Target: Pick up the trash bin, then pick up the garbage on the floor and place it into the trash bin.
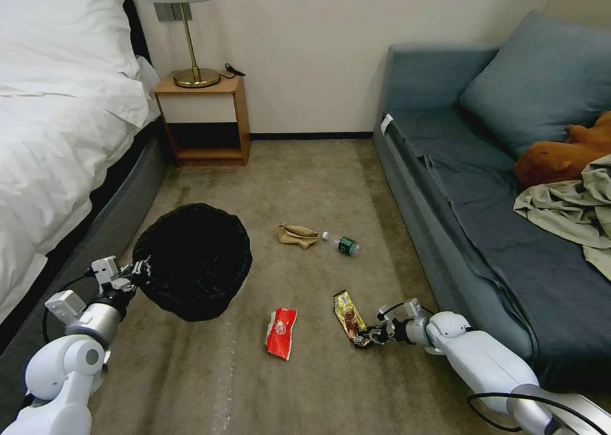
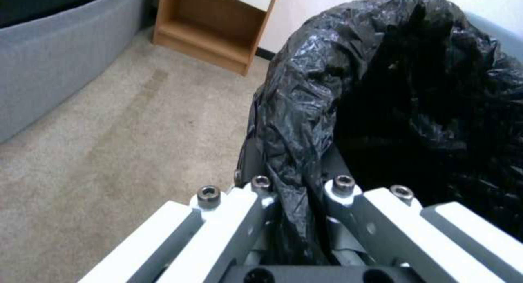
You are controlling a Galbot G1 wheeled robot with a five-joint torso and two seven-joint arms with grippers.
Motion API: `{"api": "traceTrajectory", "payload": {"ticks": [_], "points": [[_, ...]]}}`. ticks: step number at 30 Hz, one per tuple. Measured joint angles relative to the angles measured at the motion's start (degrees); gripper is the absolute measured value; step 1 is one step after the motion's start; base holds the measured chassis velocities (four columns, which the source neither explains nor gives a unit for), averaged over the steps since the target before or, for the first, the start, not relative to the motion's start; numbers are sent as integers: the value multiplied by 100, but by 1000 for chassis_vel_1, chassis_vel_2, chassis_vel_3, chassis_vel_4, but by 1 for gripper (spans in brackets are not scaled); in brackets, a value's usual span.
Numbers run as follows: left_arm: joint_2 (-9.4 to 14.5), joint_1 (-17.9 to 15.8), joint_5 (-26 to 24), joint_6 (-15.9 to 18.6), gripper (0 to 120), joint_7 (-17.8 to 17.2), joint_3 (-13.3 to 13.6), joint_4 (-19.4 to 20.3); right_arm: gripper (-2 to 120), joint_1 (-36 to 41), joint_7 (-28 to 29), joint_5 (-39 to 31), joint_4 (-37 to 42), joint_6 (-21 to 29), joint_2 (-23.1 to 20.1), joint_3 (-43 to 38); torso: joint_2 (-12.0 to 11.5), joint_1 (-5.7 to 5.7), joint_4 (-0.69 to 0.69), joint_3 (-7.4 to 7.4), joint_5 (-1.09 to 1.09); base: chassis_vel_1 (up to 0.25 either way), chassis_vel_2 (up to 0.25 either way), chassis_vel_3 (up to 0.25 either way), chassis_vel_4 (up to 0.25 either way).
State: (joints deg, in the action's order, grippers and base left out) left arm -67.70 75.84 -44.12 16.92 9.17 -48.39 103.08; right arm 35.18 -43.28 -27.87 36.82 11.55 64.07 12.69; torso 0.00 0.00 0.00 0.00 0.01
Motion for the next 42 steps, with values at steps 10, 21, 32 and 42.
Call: {"api": "traceTrajectory", "payload": {"ticks": [10, 21, 32, 42], "points": [[83, -67, -45, 138, 4, -197, 270, 43, 0, 87, 363, -452, 736, -69, -480, -256, 0, 0, 0, 0, -1, 0, 0, 0, 0], [210, -561, -141, 582, 4, -732, 1074, -134, 0, 216, 873, -1273, 3156, -151, -1674, -1333, 1, 0, 1, -1, 1, 0, 0, 0, 0], [-81, -1013, -183, 1004, 4, -1179, 1949, -281, 0, 786, 1784, -2451, 6557, -143, -3189, -2481, 1, 0, -1, -1, 1, 0, 0, 0, 0], [-365, -1326, -147, 1137, 4, -1350, 2551, -254, 0, 471, 2314, -2766, 8377, -123, -3647, -1772, 1, 0, -1, -1, -2, 0, 0, 0, 0]]}}
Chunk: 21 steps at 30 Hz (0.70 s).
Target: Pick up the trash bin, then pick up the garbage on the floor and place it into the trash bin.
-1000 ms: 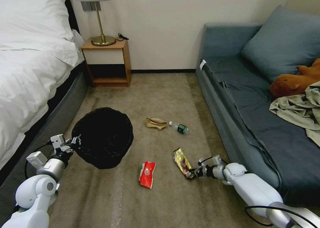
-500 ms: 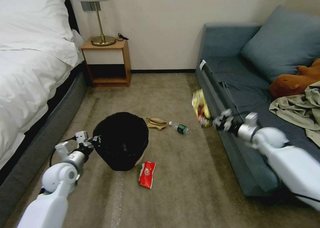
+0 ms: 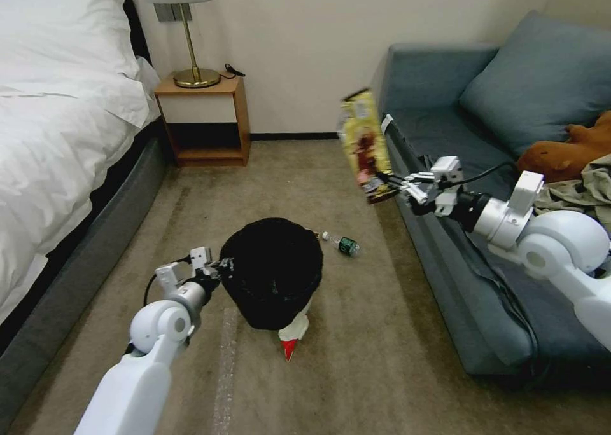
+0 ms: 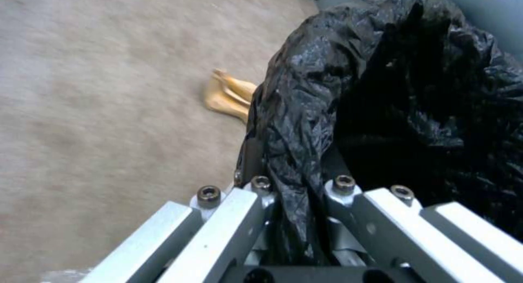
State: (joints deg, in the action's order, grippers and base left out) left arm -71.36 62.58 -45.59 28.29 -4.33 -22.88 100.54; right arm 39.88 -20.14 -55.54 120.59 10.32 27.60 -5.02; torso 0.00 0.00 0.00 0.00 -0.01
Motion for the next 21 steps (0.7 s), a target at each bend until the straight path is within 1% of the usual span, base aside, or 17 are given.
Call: {"api": "traceTrajectory", "payload": {"ticks": [2, 3, 5, 6, 7, 8, 10, 11, 12, 13, 14, 15, 16, 17, 19, 20, 21], "points": [[-59, -35, 32, 8, 4, -20, 199, 12, 0, -253, 81, 18, 122, -33, 19, 462, 0, 0, 0, 0, 1, 0, 0, 0, 0], [-59, -35, 32, 8, 4, -20, 199, 12, 0, -253, 81, 18, 122, -33, 19, 462, 0, 0, 0, 0, 1, 0, 0, 0, 0], [-187, -73, 106, 15, 4, -47, 464, 17, 0, -624, 150, 68, 123, -39, 178, 1111, 0, 0, 0, 0, 1, 0, 0, 0, 0], [-187, -73, 106, 15, 4, -47, 464, 17, 0, -624, 150, 68, 123, -39, 178, 1111, 0, 0, 0, 0, 1, 0, 0, 0, 0], [-266, -94, 135, 16, 4, -57, 551, 13, 0, -811, 160, 95, 58, -30, 310, 1434, 0, 0, 0, 0, 2, 0, 0, 0, 0], [-266, -94, 135, 16, 4, -57, 551, 13, 0, -811, 160, 95, 58, -30, 310, 1434, 0, 0, 0, 0, 2, 0, 0, 0, 0], [-401, -144, 149, 27, 4, -96, 644, -1, 0, -1050, 130, 217, -159, -21, 554, 1934, -1, 0, 0, 0, 1, 0, 0, 0, 0], [-401, -144, 149, 27, 4, -96, 644, -1, 0, -1050, 130, 217, -159, -21, 554, 1934, -1, 0, 0, 0, 1, 0, 0, 0, 0], [-447, -162, 135, 44, 4, -126, 654, 14, 0, -1107, 53, 339, -315, -24, 713, 2141, 0, 0, 1, 0, 1, 0, 0, 0, 0], [-447, -162, 135, 44, 4, -126, 654, 14, 0, -1107, 53, 339, -315, -24, 713, 2141, 0, 0, 1, 0, 1, 0, 0, 0, 0], [-467, -177, 114, 57, 4, -147, 646, 50, 0, -1127, -67, 521, -546, -34, 885, 2322, 0, 0, 1, 0, 2, 0, 0, 0, 0], [-467, -177, 114, 57, 4, -147, 646, 50, 0, -1127, -67, 521, -546, -34, 885, 2322, 0, 0, 1, 0, 2, 0, 0, 0, 0], [-461, -183, 78, 64, 4, -155, 600, 91, 0, -1131, -205, 725, -776, -64, 1049, 2471, 0, 0, 1, 1, 1, 0, 0, 0, 0], [-461, -183, 78, 64, 4, -155, 600, 91, 0, -1131, -205, 725, -776, -64, 1049, 2471, 0, 0, 1, 1, 1, 0, 0, 0, 0], [-404, -186, -5, 80, 4, -179, 503, 164, 0, -1094, -399, 1058, -1081, -166, 1194, 2703, 0, 0, 1, 0, 1, 0, 0, 0, 0], [-404, -186, -5, 80, 4, -179, 503, 164, 0, -1094, -399, 1058, -1081, -166, 1194, 2703, 0, 0, 1, 0, 1, 0, 0, 0, 0], [-363, -184, -85, 117, 4, -183, 455, 223, 0, -1029, -576, 1316, -1292, -277, 1262, 2781, 0, 0, 2, 0, 1, 0, 0, 0, 0]]}}
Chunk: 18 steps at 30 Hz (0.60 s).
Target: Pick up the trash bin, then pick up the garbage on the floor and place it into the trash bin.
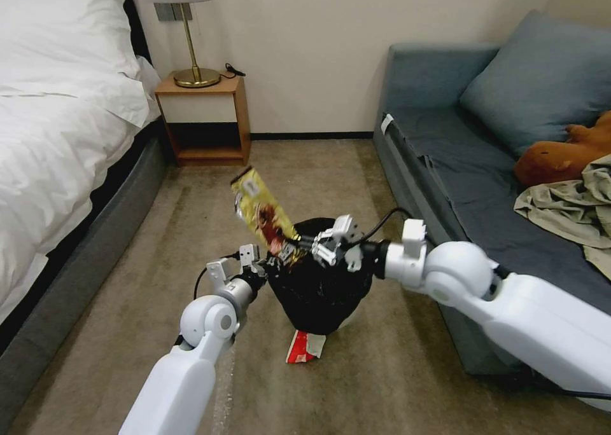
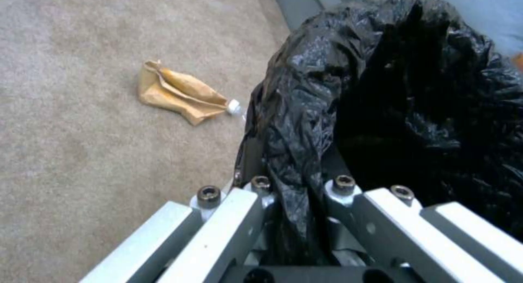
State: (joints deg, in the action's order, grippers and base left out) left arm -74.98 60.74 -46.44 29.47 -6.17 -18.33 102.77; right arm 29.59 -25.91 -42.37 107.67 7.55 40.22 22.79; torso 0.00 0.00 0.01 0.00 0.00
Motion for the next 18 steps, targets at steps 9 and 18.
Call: {"api": "traceTrajectory", "payload": {"ticks": [9, 18], "points": [[136, 67, -315, 160, 4, 14, -118, 162, 0, 112, -432, 405, -631, -317, 126, -100, 0, 0, -2, 0, 0, 0, 0, 0, 0], [129, 186, -369, 191, 4, 39, -168, 228, 7, 41, -536, 634, -895, -405, 185, -196, 0, 0, -1, 0, 0, 0, 0, 0, 0]]}}
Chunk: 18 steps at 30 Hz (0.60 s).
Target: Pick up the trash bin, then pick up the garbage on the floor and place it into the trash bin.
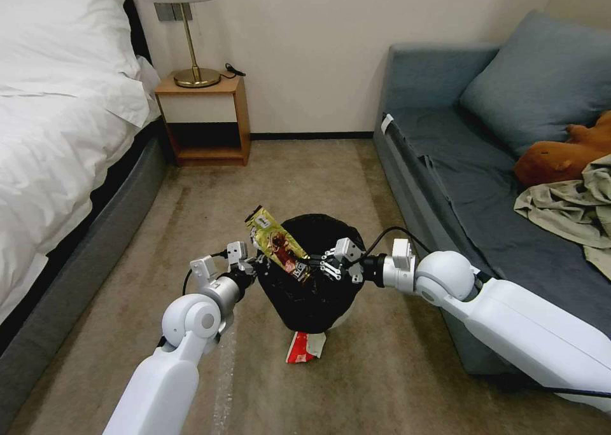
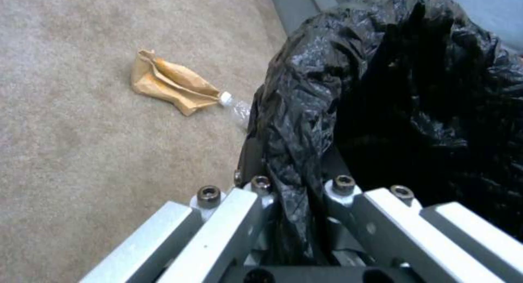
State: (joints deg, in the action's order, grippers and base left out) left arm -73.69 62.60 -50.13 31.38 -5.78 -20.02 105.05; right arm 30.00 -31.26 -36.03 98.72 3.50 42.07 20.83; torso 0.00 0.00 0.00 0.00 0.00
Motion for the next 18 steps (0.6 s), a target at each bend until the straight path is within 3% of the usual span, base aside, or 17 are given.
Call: {"api": "traceTrajectory", "payload": {"ticks": [1, 3, 6, 10, 15, 17, 18], "points": [[0, 0, 0, 0, 4, 0, 0, 0, 7, 0, 0, 0, 0, 0, 0, 0, 0, 0, 0, 0, 0, 0, 0, 0, 0], [4, 18, -14, 0, 4, 0, -32, 16, 19, 43, -79, 63, -15, -24, -43, -64, 0, 0, 0, 0, 0, 0, 0, 0, 0], [12, 22, -45, -2, 4, 0, -55, 35, 26, 81, -108, 85, -3, -28, -77, -87, 0, 0, 0, 0, 0, 0, 0, 0, 0], [54, 26, -96, -18, 4, 0, -111, 73, 45, 197, -123, 104, 81, -28, -183, -186, 0, 0, 0, 0, 1, 0, 0, 0, 0], [76, 42, -117, -21, 4, -1, -135, 104, 55, 225, -124, 111, 107, -28, -229, -238, 0, 0, -1, 0, 0, 0, 0, 0, 0], [84, 63, -121, -40, 4, -4, -152, 122, 70, 248, -85, 110, 156, -36, -247, -313, 0, 0, -1, 0, 1, 0, 0, 0, 0], [84, 63, -121, -40, 4, -4, -152, 122, 70, 248, -85, 110, 156, -36, -247, -313, 0, 0, -1, 0, 1, 0, 0, 0, 0]]}}
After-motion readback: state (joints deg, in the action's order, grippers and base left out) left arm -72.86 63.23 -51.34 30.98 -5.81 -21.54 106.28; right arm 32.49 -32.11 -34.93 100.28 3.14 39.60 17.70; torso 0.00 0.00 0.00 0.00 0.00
